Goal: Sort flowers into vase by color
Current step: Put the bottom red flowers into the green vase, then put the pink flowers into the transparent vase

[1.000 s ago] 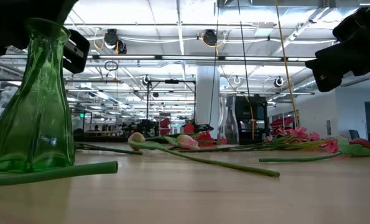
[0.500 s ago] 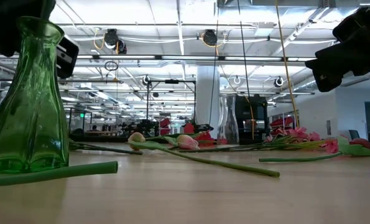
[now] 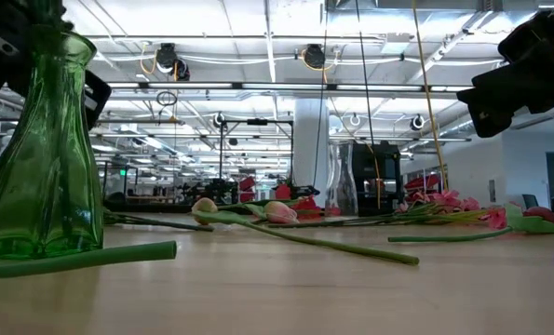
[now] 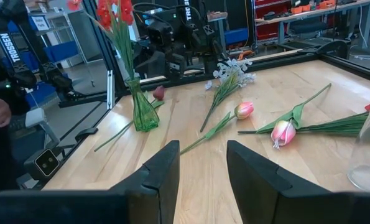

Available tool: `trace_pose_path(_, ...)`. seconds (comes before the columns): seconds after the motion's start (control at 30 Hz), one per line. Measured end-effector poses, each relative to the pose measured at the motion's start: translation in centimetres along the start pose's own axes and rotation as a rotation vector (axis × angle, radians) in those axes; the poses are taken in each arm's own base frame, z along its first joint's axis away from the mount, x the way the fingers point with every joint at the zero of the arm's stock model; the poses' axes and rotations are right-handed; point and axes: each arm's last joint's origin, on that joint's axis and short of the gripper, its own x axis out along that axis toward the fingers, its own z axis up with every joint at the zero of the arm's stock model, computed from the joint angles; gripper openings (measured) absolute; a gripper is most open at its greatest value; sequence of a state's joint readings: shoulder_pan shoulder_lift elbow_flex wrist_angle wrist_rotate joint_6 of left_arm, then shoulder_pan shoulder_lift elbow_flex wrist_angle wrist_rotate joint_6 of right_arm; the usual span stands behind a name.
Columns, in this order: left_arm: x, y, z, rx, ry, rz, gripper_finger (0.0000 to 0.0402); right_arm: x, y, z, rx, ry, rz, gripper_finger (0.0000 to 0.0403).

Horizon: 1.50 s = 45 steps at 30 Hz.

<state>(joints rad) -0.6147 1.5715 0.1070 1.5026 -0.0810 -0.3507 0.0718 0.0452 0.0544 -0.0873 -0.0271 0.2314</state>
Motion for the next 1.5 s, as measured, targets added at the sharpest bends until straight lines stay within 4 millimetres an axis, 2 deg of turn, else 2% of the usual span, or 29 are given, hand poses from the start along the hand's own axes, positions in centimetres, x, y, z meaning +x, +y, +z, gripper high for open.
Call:
trace_pose_path(0.13,0.0,0.1,-0.4,-0.009,0.04,-0.001,0.0166,0.0,0.0,0.0,0.0,0.0,0.0,0.0125)
trace_pose_path(0.27,0.0,0.0,-0.4,-0.103,0.048,-0.011,0.0168,0.0,0.0,0.0,0.0,0.0,0.0,0.0125)
trace_pose_path(0.57,-0.1,-0.2,-0.1,-0.138,0.065,-0.049,0.0168,0.0,0.0,0.0,0.0,0.0,0.0,0.0125)
trace_pose_path(0.77,-0.7,0.9,-0.4,-0.133,0.206,0.068,0.0168,0.0,0.0,0.0,0.0,0.0,0.0,0.0125)
trace_pose_path(0.97,-1.5,1.3,0.8,-0.13,0.221,0.126,0.0168,0.0,0.0,0.0,0.0,0.0,0.0,0.0125)
trace_pose_path(1.07,-1.8,1.9,1.7,-0.121,0.201,0.224,0.0168,0.0,0.0,0.0,0.0,0.0,0.0,0.0125)
trace_pose_path(1.3,-3.0,3.9,3.4,-0.087,0.308,0.62,0.0168,0.0,0.0,0.0,0.0,0.0,0.0,0.0125)
trace_pose_path(1.5,-3.1,4.5,6.9,-0.039,0.34,0.884,0.0168,0.0,0.0,0.0,0.0,0.0,0.0,0.0125)
